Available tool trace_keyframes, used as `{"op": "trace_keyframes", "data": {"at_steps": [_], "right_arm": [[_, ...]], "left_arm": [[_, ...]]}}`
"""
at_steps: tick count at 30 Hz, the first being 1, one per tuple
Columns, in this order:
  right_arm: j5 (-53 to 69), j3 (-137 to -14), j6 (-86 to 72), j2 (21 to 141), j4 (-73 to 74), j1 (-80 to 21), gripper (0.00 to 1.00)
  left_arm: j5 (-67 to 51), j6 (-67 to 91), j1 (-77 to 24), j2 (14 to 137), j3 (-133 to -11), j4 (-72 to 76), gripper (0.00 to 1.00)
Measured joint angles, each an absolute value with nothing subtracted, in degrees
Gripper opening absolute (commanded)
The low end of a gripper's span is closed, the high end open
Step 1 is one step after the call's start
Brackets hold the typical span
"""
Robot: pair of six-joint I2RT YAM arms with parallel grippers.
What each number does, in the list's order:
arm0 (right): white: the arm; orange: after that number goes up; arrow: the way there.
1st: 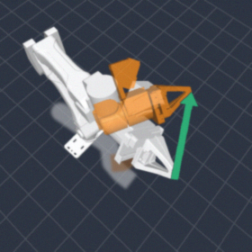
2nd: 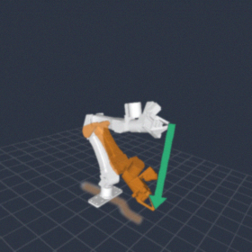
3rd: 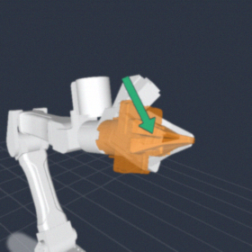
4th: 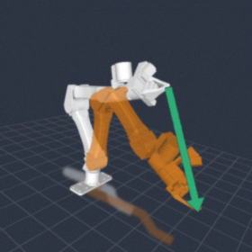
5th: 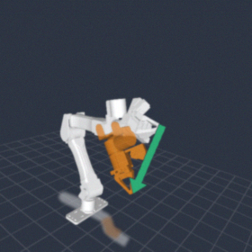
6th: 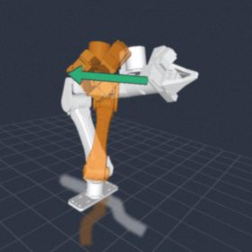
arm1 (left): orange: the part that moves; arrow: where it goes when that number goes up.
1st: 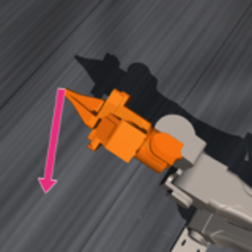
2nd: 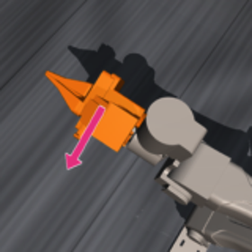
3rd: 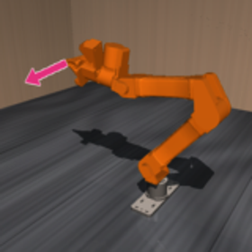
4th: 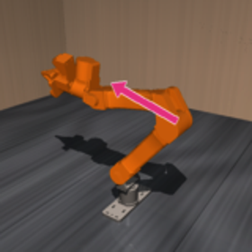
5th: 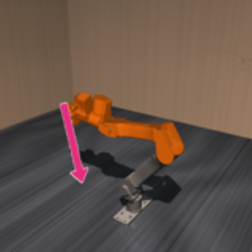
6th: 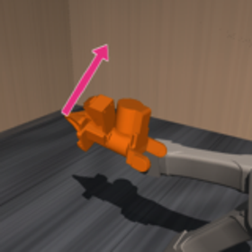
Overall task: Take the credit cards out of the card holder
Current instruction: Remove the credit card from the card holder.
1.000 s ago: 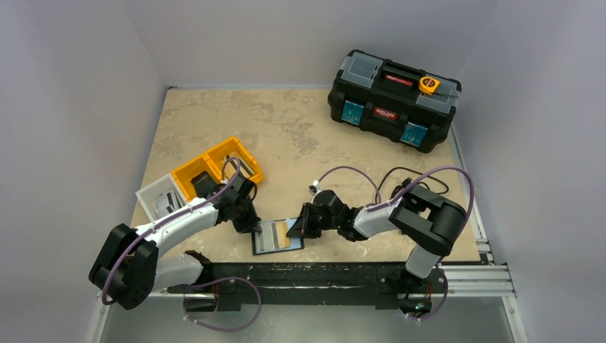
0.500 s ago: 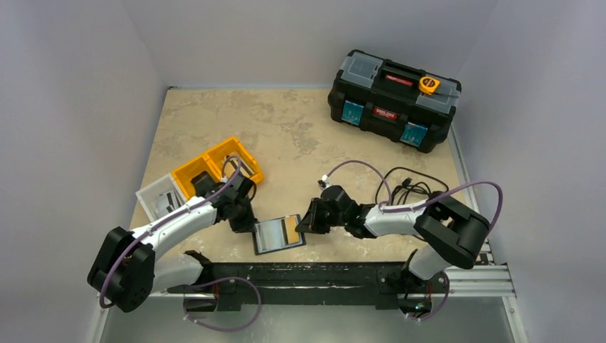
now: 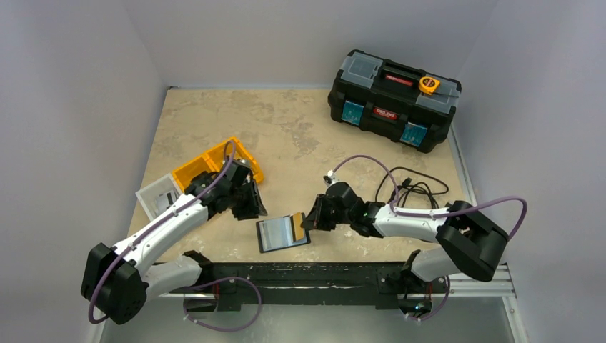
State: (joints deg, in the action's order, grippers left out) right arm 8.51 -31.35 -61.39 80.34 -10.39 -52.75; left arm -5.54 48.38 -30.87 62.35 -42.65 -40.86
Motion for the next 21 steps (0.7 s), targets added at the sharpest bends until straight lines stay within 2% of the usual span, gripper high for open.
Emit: {"op": "trace_keyframes", "data": {"at_steps": [12, 21], "right_arm": [[8.8, -35.5, -60.3, 74.6, -4.5, -51.0, 0.00], [18.8, -36.9, -62.5, 70.2, -9.6, -43.2, 0.00]], "left_arm": [[-14.3, 47.2, -30.9, 62.0, -41.8, -36.3, 0.46], [-25.4, 50.2, -29.0, 57.6, -38.1, -25.6, 0.50]]}}
